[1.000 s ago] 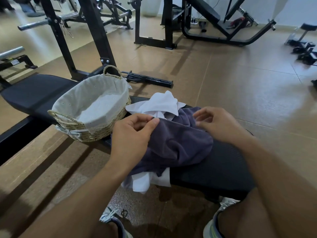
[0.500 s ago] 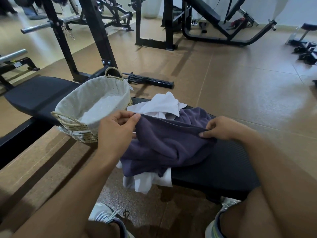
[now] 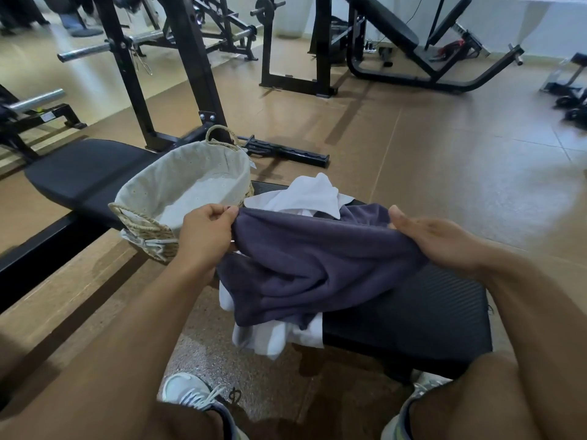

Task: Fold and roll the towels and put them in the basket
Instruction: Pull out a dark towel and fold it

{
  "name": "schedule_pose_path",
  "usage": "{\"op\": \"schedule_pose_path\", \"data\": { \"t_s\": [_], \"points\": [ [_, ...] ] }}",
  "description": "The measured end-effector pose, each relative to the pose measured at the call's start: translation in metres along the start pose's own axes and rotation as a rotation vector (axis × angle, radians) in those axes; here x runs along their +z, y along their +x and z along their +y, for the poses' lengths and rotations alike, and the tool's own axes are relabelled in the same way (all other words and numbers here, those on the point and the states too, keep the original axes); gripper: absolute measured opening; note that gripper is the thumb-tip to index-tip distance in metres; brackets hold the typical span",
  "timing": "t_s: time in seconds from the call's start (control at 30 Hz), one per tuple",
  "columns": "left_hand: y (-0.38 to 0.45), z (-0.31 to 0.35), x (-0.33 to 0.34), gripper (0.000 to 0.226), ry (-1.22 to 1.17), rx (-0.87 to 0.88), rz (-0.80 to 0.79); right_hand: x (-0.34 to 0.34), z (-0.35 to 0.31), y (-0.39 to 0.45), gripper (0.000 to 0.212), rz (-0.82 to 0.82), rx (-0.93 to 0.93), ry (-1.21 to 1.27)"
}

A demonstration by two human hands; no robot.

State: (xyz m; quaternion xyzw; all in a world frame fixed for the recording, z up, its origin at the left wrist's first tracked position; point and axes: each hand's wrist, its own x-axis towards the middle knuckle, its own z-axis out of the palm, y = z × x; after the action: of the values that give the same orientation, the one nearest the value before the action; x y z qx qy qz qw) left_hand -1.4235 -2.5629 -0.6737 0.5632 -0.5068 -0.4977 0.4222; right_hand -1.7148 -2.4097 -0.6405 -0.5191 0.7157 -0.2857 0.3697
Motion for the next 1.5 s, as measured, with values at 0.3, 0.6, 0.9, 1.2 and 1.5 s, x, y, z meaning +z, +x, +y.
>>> {"op": "schedule_pose_path", "data": {
  "t_s": [0.3, 0.6, 0.9, 1.2, 1.5],
  "points": [
    [-0.011, 0.007, 0.001, 0.016, 0.023, 0.039, -0.012, 0.008, -0.004, 0.001, 0.061, 0.048, -0.008, 0.367],
    [-0.091, 0.019, 0.027, 0.012, 0.149, 0.501, -0.16, 0.075, -0.054, -0.017, 0.024, 0.175, -0.12, 0.466],
    [-0.09, 0.018, 0.027, 0.01, 0.034, 0.448, -0.168, 0.056, -0.051, -0.031, 0.032, -0.275, -0.302, 0.225],
    [-0.104, 0.017, 0.033, 0.01, -0.002, 0.461, -0.26, 0.078, -0.056, -0.027, 0.005, 0.094, -0.278, 0.329],
    [-0.106, 0.016, 0.032, 0.014, -0.005, 0.428, -0.306, 0.081, -0.058, -0.028, 0.008, 0.211, -0.228, 0.365]
  ]
}}
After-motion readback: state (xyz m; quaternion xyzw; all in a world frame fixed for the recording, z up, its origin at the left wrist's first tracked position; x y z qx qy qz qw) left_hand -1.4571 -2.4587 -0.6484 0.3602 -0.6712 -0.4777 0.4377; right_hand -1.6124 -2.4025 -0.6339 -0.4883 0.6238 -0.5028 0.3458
